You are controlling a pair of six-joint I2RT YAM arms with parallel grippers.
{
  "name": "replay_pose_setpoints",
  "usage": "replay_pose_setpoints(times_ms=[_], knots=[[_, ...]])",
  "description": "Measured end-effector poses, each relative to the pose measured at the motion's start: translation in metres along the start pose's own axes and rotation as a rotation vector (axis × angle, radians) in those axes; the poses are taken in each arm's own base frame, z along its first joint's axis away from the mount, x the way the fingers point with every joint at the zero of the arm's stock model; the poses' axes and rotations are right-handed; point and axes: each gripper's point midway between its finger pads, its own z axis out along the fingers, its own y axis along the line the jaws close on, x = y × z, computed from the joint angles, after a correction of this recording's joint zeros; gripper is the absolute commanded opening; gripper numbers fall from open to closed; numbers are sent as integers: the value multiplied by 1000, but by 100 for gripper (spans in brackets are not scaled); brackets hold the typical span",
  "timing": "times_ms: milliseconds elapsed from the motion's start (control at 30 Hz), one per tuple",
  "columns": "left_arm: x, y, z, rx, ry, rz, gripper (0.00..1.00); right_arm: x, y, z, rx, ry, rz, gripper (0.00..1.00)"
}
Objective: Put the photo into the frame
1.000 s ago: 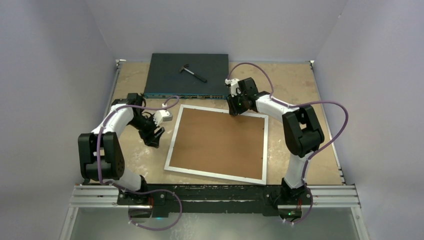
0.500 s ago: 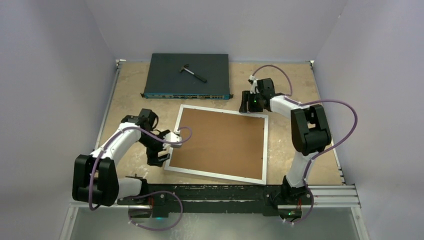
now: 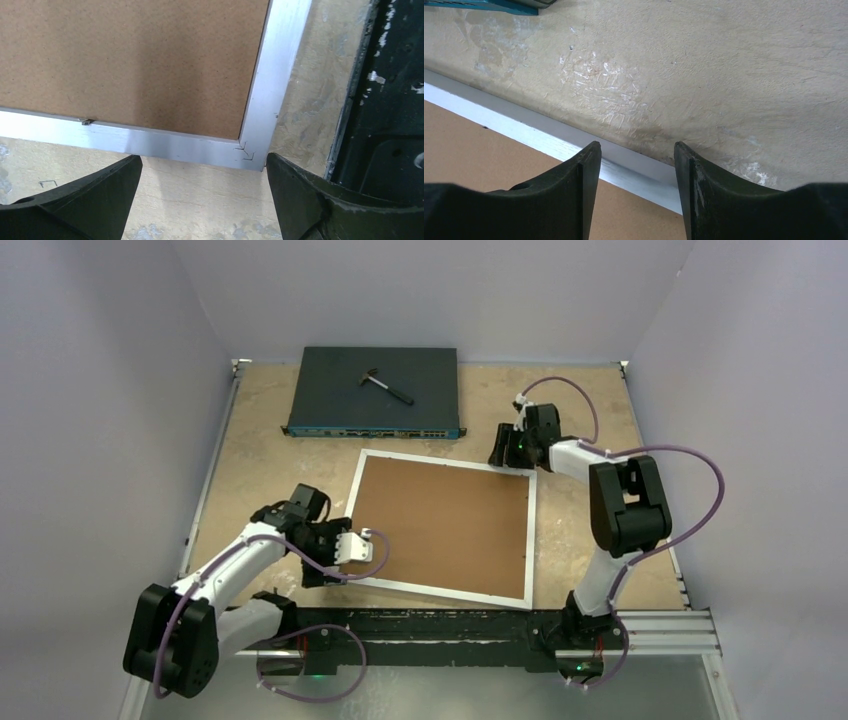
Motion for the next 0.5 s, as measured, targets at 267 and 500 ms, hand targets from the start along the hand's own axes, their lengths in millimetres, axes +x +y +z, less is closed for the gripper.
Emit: replay_pose_setpoints(times_ms=[267, 500], knots=[[13, 10, 4, -90, 58, -60, 89, 2, 2, -5, -12, -25, 22, 49], [20, 8, 7, -83, 108, -204, 84, 6, 4, -26, -33, -110, 17, 47]])
